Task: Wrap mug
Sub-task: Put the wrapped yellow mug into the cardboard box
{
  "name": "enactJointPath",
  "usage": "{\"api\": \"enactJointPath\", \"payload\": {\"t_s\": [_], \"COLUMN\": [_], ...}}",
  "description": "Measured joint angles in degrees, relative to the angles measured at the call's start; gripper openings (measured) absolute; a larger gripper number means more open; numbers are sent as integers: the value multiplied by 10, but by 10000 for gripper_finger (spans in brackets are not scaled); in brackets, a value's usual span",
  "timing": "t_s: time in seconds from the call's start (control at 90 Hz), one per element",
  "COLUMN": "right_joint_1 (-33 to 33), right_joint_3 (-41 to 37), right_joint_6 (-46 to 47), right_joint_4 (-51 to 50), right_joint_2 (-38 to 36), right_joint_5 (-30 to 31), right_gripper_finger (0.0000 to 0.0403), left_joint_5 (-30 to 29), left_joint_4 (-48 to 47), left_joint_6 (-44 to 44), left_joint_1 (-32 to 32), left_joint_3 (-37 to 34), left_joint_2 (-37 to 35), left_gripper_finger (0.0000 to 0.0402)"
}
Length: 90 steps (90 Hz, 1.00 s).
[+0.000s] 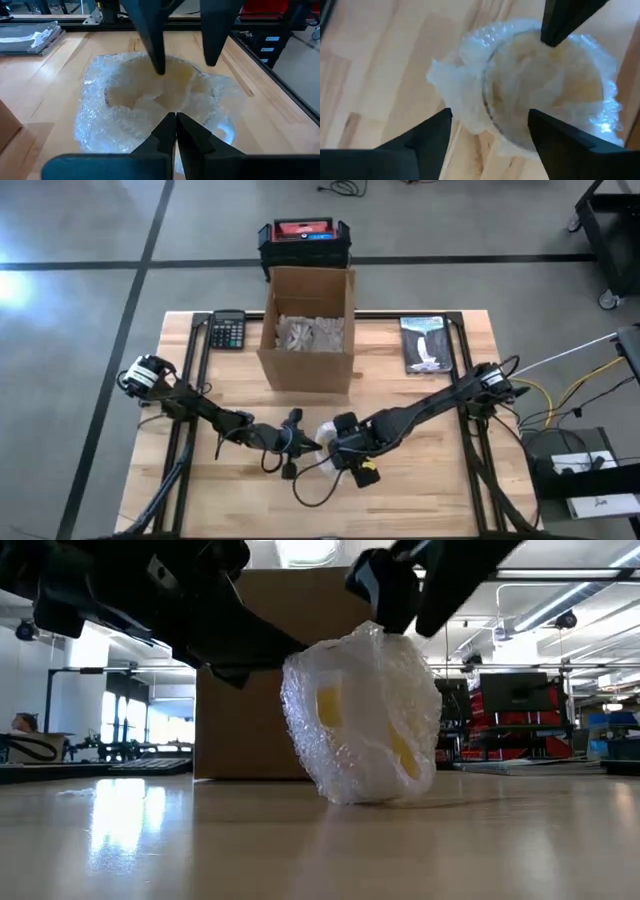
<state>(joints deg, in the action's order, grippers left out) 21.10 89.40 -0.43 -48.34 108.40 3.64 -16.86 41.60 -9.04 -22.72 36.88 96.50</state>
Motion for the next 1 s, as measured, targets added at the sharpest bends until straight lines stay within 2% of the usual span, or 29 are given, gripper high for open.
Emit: {"api": "enactJointPath", "payload": {"t_s": [0.144,0.356,0.456,0.544,0.633,0.678,0.878,1.0], "right_joint_1": [-1,-1,0,-1,0,0,4,9], "right_joint_3": [-9,-9,-8,-8,-9,-11,5,29], "right_joint_6": [-38,-82,-86,-86,-86,-87,-87,-92], "right_joint_4": [11,10,9,8,2,-6,-23,-41], "right_joint_2": [20,60,67,68,64,59,10,-32], "right_joint_5": [30,50,50,50,50,53,51,32], "right_gripper_finger": [243,196,155,99,33,15,16,7], "left_joint_5": [0,0,0,0,0,0,-3,-32], "left_joint_4": [0,7,3,-18,-84,-132,-388,-513], "left_joint_6": [0,-5,-5,-5,-5,-5,-38,-87], "left_joint_1": [0,0,0,0,0,0,-9,-38], "left_joint_3": [0,1,8,19,36,47,100,112], "left_joint_2": [-3,-16,-19,-23,-41,-57,-155,-222], "left_gripper_finger": [0,0,0,0,0,0,0,0]}}
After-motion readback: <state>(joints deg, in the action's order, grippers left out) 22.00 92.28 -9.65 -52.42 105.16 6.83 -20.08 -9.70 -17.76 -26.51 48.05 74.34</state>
